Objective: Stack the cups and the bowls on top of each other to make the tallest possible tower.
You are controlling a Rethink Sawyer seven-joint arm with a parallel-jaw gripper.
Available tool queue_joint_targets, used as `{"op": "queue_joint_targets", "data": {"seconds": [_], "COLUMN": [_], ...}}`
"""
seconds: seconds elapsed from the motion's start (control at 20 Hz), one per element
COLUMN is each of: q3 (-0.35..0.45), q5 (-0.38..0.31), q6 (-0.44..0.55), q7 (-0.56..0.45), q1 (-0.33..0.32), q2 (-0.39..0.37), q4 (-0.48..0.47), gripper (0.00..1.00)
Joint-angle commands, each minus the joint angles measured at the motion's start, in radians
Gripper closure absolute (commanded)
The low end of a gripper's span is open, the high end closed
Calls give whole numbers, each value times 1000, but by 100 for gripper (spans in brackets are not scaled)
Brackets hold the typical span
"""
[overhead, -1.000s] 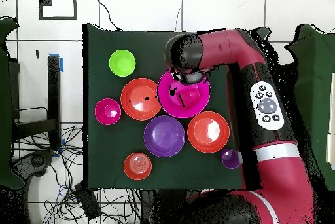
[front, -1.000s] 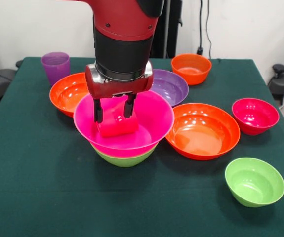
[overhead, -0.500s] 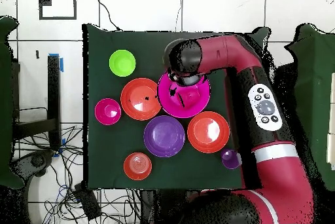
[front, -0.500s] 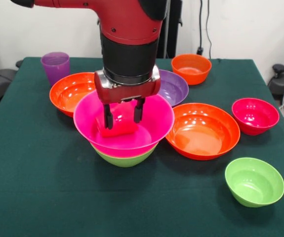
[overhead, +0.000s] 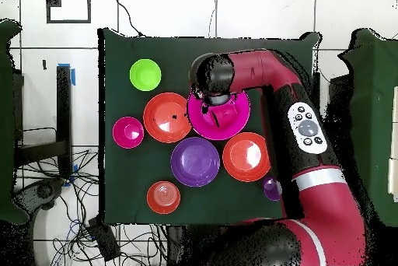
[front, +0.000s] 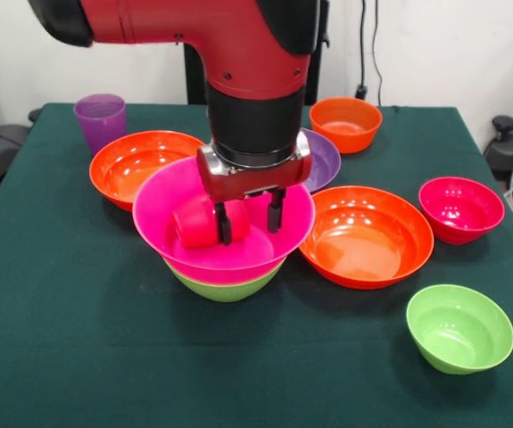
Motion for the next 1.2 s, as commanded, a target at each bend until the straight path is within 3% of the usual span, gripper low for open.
{"op": "queue_joint_targets", "data": {"seconds": [0.05, 0.6, 0.9, 1.2], "q3": [-88, -175, -237, -299], "q5": [31, 41, -3, -29], "q6": [-51, -17, 51, 56], "q7": [196, 203, 160, 148], "q1": [71, 114, 168, 216], "q2": [49, -11, -22, -26], "q4": [99, 179, 132, 97], "gripper": [0, 0, 0, 0]}}
